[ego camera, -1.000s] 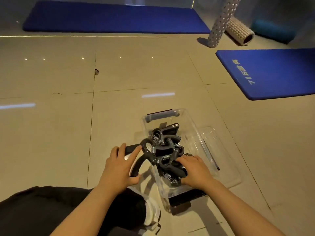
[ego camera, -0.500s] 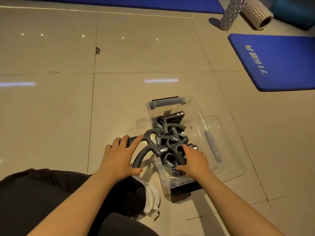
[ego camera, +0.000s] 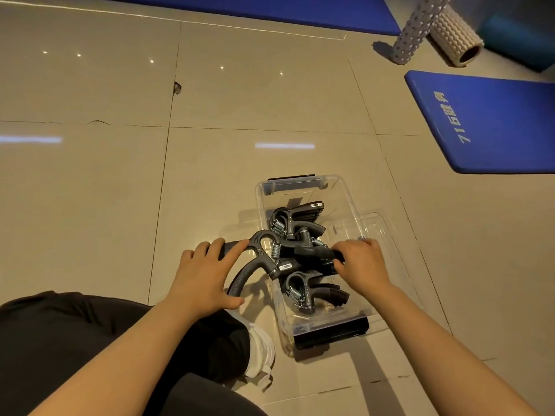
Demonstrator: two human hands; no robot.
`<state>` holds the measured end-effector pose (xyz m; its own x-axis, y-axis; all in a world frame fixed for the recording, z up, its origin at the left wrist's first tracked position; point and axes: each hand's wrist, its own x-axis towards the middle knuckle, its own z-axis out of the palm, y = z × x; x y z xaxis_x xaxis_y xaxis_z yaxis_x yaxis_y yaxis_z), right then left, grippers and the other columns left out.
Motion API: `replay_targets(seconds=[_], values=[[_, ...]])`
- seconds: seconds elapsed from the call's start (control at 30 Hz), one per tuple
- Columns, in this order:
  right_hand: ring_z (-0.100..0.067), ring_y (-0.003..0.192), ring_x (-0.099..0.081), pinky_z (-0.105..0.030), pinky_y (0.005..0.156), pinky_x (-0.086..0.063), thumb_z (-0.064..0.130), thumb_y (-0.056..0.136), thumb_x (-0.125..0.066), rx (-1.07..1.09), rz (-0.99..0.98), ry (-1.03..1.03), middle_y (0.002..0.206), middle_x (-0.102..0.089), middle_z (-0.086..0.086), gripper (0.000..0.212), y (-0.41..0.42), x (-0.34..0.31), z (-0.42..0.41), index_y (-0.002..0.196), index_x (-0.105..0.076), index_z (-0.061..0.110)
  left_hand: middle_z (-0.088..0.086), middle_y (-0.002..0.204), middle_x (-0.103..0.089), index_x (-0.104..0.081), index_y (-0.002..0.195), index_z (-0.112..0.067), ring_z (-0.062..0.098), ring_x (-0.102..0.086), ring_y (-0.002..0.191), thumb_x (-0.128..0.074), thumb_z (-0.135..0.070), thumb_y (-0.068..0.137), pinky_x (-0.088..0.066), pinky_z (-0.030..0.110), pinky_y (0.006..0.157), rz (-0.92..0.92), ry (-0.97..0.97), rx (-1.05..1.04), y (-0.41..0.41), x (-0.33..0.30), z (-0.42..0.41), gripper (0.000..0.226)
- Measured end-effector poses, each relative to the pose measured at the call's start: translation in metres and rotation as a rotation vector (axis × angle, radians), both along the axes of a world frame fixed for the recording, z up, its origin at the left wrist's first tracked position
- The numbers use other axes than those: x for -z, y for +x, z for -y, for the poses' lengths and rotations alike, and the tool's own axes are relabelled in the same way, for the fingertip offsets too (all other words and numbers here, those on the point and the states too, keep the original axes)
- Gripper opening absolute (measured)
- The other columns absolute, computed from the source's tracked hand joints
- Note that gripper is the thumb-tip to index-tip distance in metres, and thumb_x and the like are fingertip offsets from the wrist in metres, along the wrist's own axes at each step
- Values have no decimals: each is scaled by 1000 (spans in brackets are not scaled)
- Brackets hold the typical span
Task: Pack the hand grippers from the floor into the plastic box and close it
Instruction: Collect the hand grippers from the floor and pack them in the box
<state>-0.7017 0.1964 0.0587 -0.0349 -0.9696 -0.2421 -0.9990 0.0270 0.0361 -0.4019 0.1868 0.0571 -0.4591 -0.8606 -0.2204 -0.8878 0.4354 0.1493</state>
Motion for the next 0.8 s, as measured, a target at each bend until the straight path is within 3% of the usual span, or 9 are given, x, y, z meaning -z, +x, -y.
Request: replay_targets(seconds=[0.07,0.2,0.33,0.43,0.53,0.67,0.8], values=[[-16,97,-57,-31,96,-23,26,88,-58,-85,3,-82,94,-65,7,17,-2,-11,5,102,-66,24,10,111,-60,-32,137,-31,33,-59,90,-66,-68,40,-46,39,68,-25,-57,-10,-1,3,1,109],[-17,103,-53,-32,92,-25,28,91,-55,-137,41,-122,102,-64,6,20,-2,-36,10,109,-63,24,9,106,-62,-39,134,-29,32,-61,85,-53,-72,41,-48,39,65,-30,-101,-11,-2,2,0,103],[-17,103,-56,-36,95,-27,31,94,-52,-12,280,119,106,-66,8,21,-8,-30,19,112,-63,28,9,104,-63,-40,133,-28,31,-62,83,-45,-76,44,-49,39,64,5,-91,-14,-1,2,0,102],[-20,109,-54,-39,99,-30,25,95,-51,8,221,237,116,-63,3,25,-10,4,18,118,-60,27,9,106,-63,-42,133,-28,32,-62,84,-55,-77,41,-49,39,65,19,-77,-5,-1,2,-1,104],[-22,116,-48,-36,99,-33,22,93,-51,6,149,162,129,-53,-2,35,-14,35,11,128,-51,21,9,107,-62,-43,133,-28,31,-62,85,-59,-76,40,-49,39,65,34,-64,-12,0,0,-1,106],[-22,132,-34,-41,110,-25,50,81,-61,-105,118,262,145,-35,0,74,-12,54,-4,143,-30,25,11,109,-62,-42,134,-28,32,-61,88,-59,-76,41,-49,40,69,59,-46,-9,-1,2,2,106],[-22,139,-22,-42,114,-15,30,78,-67,-136,78,217,149,-27,0,81,-12,66,-12,146,-24,25,12,109,-62,-48,133,-26,33,-61,87,-61,-75,40,-49,41,68,82,-27,-8,-2,4,3,106]])
